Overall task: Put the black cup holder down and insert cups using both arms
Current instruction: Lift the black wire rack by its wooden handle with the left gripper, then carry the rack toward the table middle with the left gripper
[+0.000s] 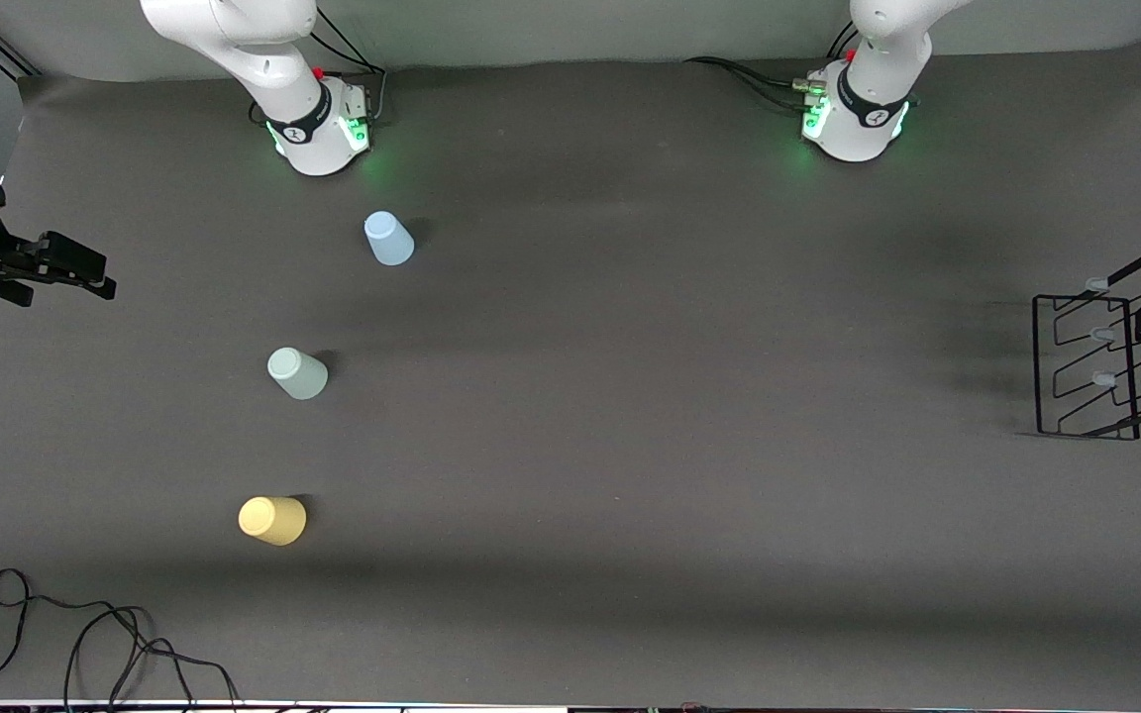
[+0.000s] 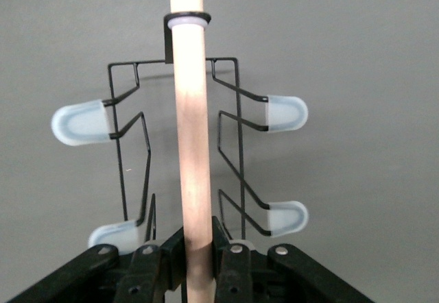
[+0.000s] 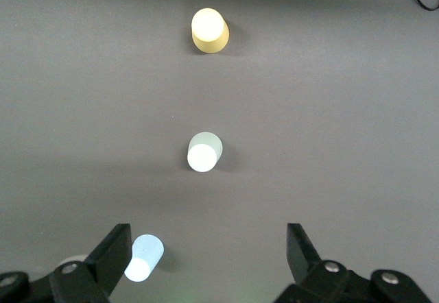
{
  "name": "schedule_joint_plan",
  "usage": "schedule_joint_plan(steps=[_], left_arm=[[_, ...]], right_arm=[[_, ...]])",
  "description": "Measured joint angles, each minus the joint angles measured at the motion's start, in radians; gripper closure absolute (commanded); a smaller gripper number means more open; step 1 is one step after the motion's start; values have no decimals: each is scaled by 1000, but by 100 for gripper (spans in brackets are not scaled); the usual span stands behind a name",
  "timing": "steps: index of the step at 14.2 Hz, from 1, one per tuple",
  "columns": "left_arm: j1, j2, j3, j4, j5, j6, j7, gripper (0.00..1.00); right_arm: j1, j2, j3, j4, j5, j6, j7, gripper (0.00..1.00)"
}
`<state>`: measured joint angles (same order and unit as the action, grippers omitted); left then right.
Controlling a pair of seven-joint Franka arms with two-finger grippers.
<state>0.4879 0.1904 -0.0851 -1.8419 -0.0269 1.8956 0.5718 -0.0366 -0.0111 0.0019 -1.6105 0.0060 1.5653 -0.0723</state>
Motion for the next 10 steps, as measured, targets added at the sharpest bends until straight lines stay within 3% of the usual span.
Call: schedule_joint_plan(steps=[3,10], left_arm=[[-98,-34,-47,67,-6,-80,-160,100],[-469,-15,-106,145,-11,-80,-671,100]], right_arm=[[0,0,0,0,0,0,0,0],[0,1,0,1,0,1,0,0]])
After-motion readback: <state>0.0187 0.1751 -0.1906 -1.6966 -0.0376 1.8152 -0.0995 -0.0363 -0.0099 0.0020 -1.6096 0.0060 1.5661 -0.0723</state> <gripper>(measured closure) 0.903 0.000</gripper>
